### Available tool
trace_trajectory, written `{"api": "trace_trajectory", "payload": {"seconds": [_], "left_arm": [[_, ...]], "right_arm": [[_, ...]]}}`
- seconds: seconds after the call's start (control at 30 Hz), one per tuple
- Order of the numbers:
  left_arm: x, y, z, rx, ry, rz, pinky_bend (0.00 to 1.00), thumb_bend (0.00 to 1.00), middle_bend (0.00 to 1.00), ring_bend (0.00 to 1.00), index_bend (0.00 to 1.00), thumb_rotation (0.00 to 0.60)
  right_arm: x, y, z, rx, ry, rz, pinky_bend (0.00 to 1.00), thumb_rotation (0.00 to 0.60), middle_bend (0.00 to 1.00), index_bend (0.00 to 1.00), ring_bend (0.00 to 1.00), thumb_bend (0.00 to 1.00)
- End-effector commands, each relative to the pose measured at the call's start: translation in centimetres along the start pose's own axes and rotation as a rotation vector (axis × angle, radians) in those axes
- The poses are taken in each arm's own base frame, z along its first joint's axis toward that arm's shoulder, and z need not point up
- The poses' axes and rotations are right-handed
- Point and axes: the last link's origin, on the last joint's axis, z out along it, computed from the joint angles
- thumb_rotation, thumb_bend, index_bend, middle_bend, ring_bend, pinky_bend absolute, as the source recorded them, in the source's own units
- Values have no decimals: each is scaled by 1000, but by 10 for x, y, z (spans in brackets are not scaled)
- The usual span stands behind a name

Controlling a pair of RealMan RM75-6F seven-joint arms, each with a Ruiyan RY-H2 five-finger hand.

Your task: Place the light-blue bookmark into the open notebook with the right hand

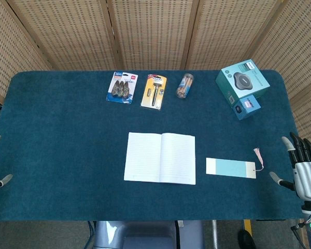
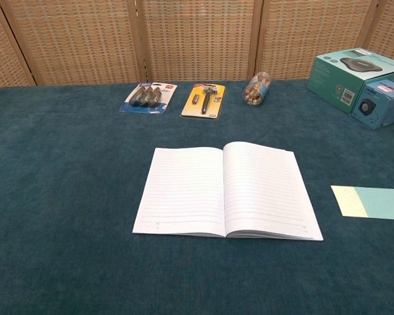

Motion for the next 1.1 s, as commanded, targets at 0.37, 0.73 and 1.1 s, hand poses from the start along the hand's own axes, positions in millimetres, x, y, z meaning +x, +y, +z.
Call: {"api": "trace_trajectory", "payload": {"seconds": [0.37,0.73,1.1], "left_arm": [[-4,1,-3,-27,12,-5,0,0,0,0,0,600],[-7,3,-3,-20,-7,14,0,0,0,0,0,600],[-9,3,2,-8,-30,18,0,0,0,0,0,600]], "right_arm": [[-10,-4,-3,12,-115,15,0,600,0,67,0,0],[-42,-38,30,112,-288,84,0,600,0,262,0,0],[-77,-49,48,38,-402,78,0,600,0,246,0,0]]}}
